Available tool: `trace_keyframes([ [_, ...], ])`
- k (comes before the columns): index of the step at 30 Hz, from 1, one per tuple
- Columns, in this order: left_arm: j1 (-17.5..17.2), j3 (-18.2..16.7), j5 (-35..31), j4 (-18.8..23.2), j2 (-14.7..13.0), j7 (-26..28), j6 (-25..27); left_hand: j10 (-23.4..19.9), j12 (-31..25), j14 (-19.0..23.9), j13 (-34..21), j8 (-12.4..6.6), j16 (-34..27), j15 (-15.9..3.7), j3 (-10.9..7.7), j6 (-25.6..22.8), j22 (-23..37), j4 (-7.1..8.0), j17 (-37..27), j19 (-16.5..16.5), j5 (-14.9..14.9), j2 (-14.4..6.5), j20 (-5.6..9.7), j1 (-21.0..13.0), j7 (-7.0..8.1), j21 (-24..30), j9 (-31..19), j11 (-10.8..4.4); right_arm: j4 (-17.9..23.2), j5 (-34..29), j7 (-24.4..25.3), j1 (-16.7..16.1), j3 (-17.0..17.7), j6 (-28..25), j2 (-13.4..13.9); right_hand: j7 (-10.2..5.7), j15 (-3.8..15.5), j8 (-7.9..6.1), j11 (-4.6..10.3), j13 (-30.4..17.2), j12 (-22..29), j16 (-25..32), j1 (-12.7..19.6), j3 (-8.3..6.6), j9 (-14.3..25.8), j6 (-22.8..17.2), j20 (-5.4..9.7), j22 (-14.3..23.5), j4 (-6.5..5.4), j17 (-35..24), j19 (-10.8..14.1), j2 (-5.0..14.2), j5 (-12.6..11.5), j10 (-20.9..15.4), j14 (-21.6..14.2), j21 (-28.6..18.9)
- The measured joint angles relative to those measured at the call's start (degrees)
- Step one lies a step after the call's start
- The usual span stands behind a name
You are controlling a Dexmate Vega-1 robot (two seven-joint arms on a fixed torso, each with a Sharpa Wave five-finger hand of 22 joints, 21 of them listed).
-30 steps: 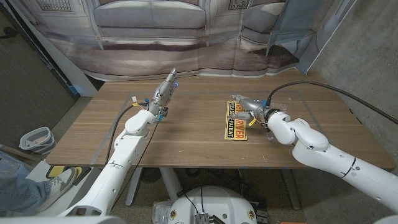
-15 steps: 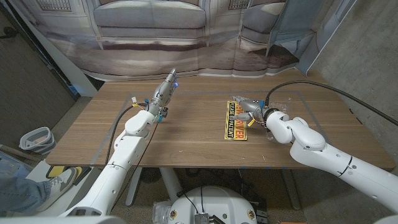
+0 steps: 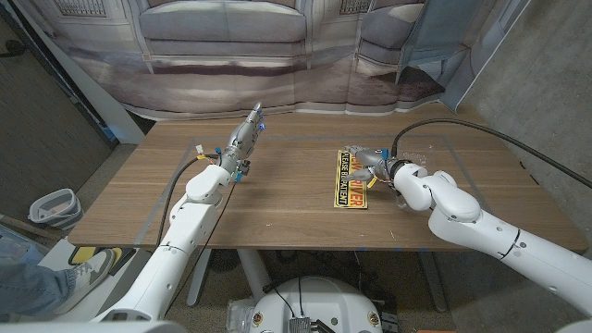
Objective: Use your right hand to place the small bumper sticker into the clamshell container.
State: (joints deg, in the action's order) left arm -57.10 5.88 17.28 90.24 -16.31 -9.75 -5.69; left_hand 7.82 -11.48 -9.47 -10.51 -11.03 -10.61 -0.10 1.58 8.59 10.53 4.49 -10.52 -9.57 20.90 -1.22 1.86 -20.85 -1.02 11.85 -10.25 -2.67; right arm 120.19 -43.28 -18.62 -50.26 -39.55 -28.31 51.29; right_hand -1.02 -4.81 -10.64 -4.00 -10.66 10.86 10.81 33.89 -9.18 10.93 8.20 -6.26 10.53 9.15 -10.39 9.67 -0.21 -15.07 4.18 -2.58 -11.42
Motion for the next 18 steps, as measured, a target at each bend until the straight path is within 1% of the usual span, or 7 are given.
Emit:
trace_keyframes([
  [3,0.0,0.0,0.0,0.0,0.0,0.0,0.0,0.0,0.0,0.0,0.0,0.00,0.0,0.00,0.00,0.0,0.0,0.00,0.0,0.0,0.0,0.0,0.00,0.0,0.00,0.0,0.0,0.00,-0.3,-0.7,-1.1,0.6,-0.5,-0.3,-0.3,0.00,0.00,0.00,0.00,0.0,0.5,0.0,0.0,0.00,0.0,0.0,0.00,0.0,0.00,0.0,0.0,0.00,0.0,0.0,0.0,0.0],
  [9,0.0,0.0,0.0,0.0,0.0,0.0,0.0,0.0,0.0,0.0,0.0,0.00,0.0,0.00,0.00,0.0,0.0,0.00,0.0,0.0,0.0,0.0,0.00,0.0,0.00,0.0,0.0,0.00,-0.3,-1.4,-2.7,0.6,-0.5,-0.6,-0.3,0.01,0.31,0.00,0.43,0.0,0.4,0.0,0.0,0.00,0.0,0.0,0.00,0.0,0.00,-0.2,0.0,0.00,0.0,-0.4,-0.3,0.0],
  [10,0.0,0.0,-0.1,0.0,0.0,0.1,0.0,0.0,0.0,0.0,0.0,0.00,0.0,0.00,0.00,0.0,0.0,0.00,0.0,0.0,0.0,0.0,0.00,0.0,0.00,0.0,0.0,0.00,-1.2,-1.5,-3.0,1.5,-1.2,-0.6,-0.9,0.14,0.31,0.00,0.53,0.0,0.4,0.2,0.0,0.00,0.0,-0.2,0.01,0.0,0.00,-0.2,0.0,0.00,0.0,-0.5,-0.3,0.0],
  [12,0.1,0.0,-0.1,0.0,0.0,0.2,0.0,0.0,0.0,0.0,0.0,0.00,0.0,0.00,0.00,0.0,0.0,0.00,0.0,0.0,0.0,0.0,0.00,0.0,0.00,0.0,0.0,0.00,-1.7,-1.7,-3.4,1.9,-1.4,-0.6,-1.1,-0.02,0.45,-0.42,0.75,0.0,0.4,0.2,0.0,0.00,0.0,-0.5,0.01,0.0,0.00,-0.2,0.0,-0.04,0.0,-0.7,-0.4,0.0],
  [13,0.1,0.0,-0.1,0.0,0.0,0.2,0.0,0.0,0.0,0.0,0.0,0.00,0.0,0.00,0.00,0.0,0.0,0.00,0.0,0.0,0.0,0.0,0.00,0.0,0.00,0.0,0.0,0.00,-1.7,-1.7,-3.5,2.0,-1.4,-0.6,-1.1,-0.01,0.50,-0.46,0.84,0.0,0.7,0.2,0.3,0.00,0.0,-0.4,-0.02,0.0,0.00,-0.2,0.0,-0.30,0.0,-0.8,-0.5,0.0],
  [15,0.2,0.1,-0.1,0.0,0.1,0.2,0.0,0.0,0.0,0.0,0.0,0.00,0.0,0.00,0.24,0.0,0.0,0.25,0.0,0.0,0.0,0.0,0.00,0.0,0.00,0.0,0.0,0.00,-2.0,-1.9,-4.0,2.2,-1.6,-0.6,-1.2,0.14,0.33,-0.45,1.02,0.0,0.9,0.2,0.3,0.00,0.0,-0.6,-0.30,0.0,0.00,-0.2,0.3,-0.30,0.0,-1.0,-1.0,0.0],
  [18,0.3,0.1,-0.2,0.0,0.1,0.2,0.1,0.0,0.0,0.0,0.0,0.00,0.0,0.00,0.24,0.0,0.0,0.25,0.0,0.0,0.0,0.0,0.00,0.0,0.00,0.0,0.0,0.00,-2.4,-2.0,-4.5,2.6,-1.8,-0.6,-1.4,-0.01,0.40,-0.46,1.20,0.0,0.9,0.2,0.3,0.00,0.0,-1.1,-0.30,0.0,0.00,-0.2,0.3,-0.30,0.0,-1.3,-1.0,0.0],
])
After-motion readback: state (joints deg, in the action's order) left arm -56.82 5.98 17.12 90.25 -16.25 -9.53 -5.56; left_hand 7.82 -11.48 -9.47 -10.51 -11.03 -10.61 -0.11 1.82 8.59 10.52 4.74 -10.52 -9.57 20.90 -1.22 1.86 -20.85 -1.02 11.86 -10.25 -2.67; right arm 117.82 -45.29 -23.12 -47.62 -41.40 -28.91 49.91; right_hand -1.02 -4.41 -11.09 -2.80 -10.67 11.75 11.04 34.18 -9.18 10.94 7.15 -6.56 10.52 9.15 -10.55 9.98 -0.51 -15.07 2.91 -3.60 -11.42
